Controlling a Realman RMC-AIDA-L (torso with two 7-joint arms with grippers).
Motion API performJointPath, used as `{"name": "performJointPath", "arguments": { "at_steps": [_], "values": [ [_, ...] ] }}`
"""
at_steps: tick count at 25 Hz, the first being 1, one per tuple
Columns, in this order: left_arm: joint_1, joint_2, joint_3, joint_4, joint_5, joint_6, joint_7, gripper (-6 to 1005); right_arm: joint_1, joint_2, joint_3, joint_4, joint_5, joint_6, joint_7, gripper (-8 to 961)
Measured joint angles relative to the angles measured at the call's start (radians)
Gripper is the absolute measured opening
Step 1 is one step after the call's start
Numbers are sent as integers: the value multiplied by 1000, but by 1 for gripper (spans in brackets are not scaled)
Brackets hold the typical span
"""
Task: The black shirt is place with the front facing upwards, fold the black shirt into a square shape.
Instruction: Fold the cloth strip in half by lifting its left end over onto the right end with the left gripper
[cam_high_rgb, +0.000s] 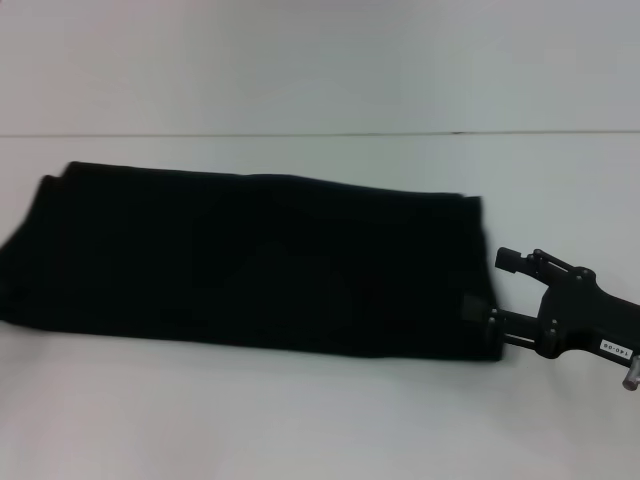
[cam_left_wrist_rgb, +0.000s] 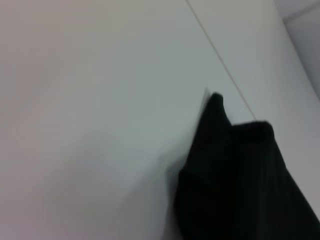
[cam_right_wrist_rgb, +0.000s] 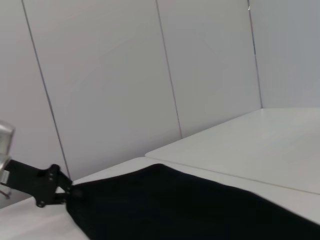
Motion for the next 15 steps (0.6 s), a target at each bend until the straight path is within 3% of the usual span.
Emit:
{"name": "performJointPath", "arguments": {
  "at_steps": [7, 15],
  "values": [
    [19, 30, -77, 4, 2, 4, 22, 46, -4, 0, 7, 1, 0, 2, 6, 935],
    [-73, 19, -123, 12, -124, 189, 20, 47, -19, -3, 20, 6, 0, 36, 28, 935]
  ]
}}
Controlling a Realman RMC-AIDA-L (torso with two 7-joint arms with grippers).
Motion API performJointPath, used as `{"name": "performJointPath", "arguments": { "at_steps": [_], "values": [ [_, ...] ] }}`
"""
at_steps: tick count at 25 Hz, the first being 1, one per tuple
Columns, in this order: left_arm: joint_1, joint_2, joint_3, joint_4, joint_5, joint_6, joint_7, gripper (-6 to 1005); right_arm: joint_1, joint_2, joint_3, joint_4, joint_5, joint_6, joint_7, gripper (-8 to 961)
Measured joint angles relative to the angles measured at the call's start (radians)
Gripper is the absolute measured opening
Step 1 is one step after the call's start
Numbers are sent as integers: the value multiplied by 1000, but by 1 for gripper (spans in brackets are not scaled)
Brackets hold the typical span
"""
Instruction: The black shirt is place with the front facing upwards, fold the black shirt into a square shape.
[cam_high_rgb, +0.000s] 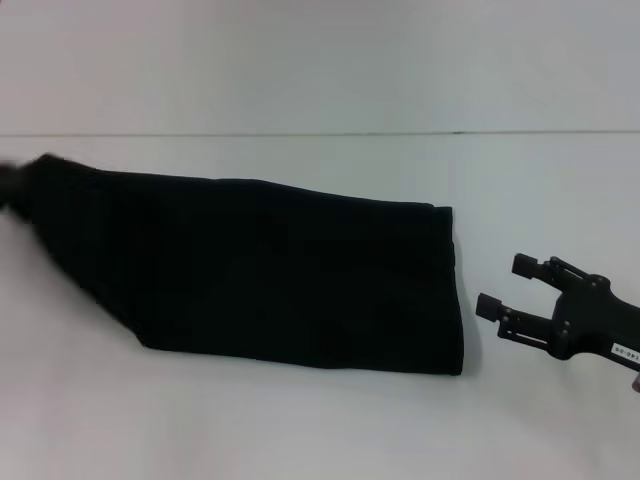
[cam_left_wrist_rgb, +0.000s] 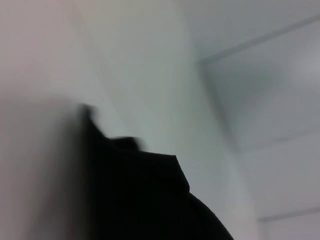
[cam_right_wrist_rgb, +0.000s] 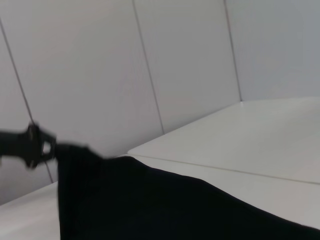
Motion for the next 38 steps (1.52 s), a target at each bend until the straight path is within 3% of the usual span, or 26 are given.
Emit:
{"name": "performJointPath", "arguments": {
  "at_steps": [3, 7, 11, 15, 17, 20, 25, 38],
  "values": [
    [-78, -20, 8, 3, -30, 54, 2, 48, -17, -2, 8, -3, 0, 3, 7, 935],
    [-189, -76, 54, 3, -32, 69, 16, 48, -48, -7, 31, -6, 0, 0, 19, 935],
    [-285, -158, 117, -3, -34, 63, 50, 48, -71, -9, 55, -6, 0, -2, 20, 935],
    [-324, -245, 231, -13, -35, 26, 77, 47, -85, -11, 60, -6, -1, -3, 20, 935],
    [-330, -265, 295, -66, -56, -9, 107, 47, -89, -13, 61, -6, 0, -3, 20, 935],
    [-344, -267, 349, -237, -99, -54, 200, 47, -95, -18, 62, -6, 0, -3, 20, 935],
    [-337, -272, 346, -427, -112, -92, 334, 47, -99, -20, 62, -6, 0, 1, 20, 935],
    [-357, -273, 289, -479, -135, -43, 366, 46, -82, -16, 81, -6, 1, 45, 20, 935]
  ]
}}
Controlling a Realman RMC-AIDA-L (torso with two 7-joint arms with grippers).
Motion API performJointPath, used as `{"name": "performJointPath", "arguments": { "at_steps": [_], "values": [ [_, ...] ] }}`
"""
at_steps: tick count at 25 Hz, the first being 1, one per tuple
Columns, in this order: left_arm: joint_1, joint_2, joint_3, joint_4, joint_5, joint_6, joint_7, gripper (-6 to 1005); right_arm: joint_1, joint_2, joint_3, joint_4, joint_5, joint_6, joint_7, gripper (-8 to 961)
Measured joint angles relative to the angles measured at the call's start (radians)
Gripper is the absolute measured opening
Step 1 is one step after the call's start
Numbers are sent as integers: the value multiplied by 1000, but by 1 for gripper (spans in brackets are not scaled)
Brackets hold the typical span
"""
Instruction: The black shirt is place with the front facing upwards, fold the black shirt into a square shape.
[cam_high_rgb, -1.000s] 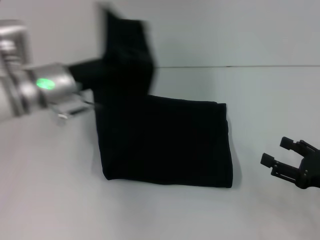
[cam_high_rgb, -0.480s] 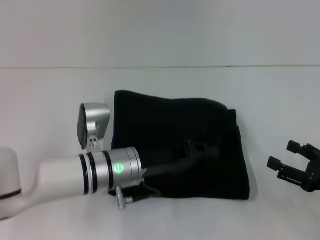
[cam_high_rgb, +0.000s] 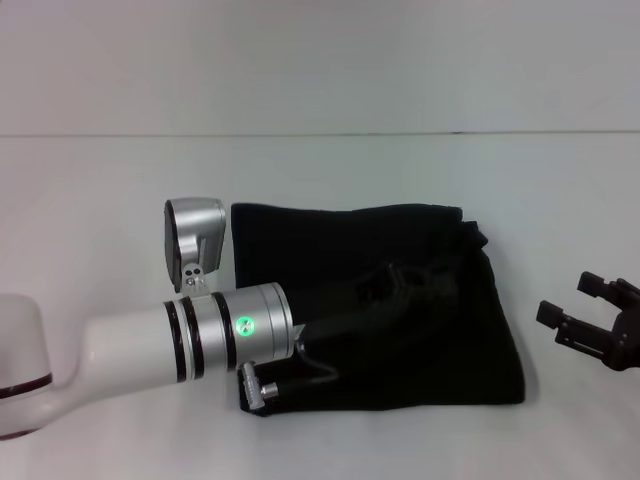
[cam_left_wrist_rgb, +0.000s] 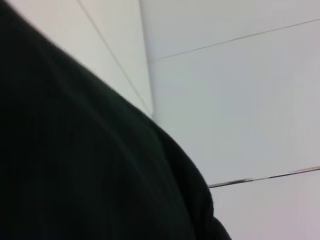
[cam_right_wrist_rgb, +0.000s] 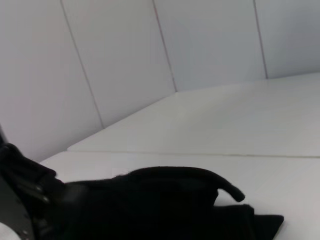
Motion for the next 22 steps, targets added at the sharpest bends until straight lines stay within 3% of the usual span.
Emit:
{"name": "performJointPath", "arguments": {
  "at_steps": [6, 22],
  "values": [
    [-1, 0, -49, 4, 2, 53, 0, 48, 7, 5, 6, 0, 0, 17, 0, 935],
    [-6, 0, -66, -150, 7, 0, 161, 67, 12, 11, 67, 4, -1, 65, -1, 935]
  ]
}}
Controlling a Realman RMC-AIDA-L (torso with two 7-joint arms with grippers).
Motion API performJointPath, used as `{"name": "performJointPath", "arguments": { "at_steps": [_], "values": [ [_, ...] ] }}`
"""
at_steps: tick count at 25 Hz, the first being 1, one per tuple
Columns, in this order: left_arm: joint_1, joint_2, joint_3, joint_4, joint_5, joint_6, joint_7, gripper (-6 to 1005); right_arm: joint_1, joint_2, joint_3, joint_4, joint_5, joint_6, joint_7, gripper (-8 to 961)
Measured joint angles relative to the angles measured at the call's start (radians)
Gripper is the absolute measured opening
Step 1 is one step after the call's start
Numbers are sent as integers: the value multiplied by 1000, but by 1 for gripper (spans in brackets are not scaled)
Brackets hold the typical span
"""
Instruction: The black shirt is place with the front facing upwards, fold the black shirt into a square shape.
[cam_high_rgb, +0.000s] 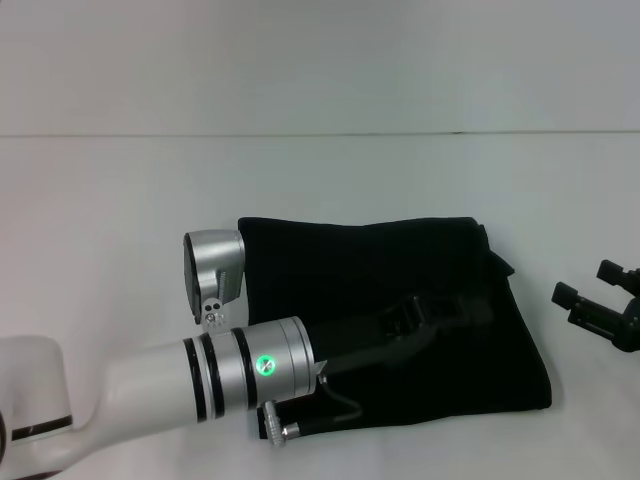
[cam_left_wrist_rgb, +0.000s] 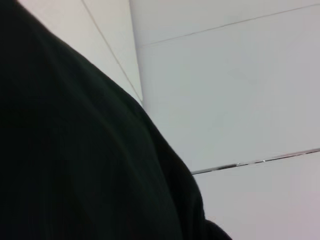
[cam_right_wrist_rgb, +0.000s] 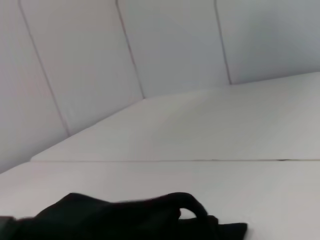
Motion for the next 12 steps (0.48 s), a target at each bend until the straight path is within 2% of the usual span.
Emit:
{"name": "performJointPath", "arguments": {
  "at_steps": [1, 7, 12],
  "values": [
    [3, 0, -2, 1, 2, 0, 1, 68, 1, 0, 5, 2, 0, 3, 0, 935],
    [17, 0, 15, 27, 6, 65, 43, 328, 3, 1, 55, 6, 1, 7, 1, 934],
    [35, 1, 101, 121, 12, 183, 70, 542, 6, 4, 78, 7, 2, -14, 30, 934]
  ]
}}
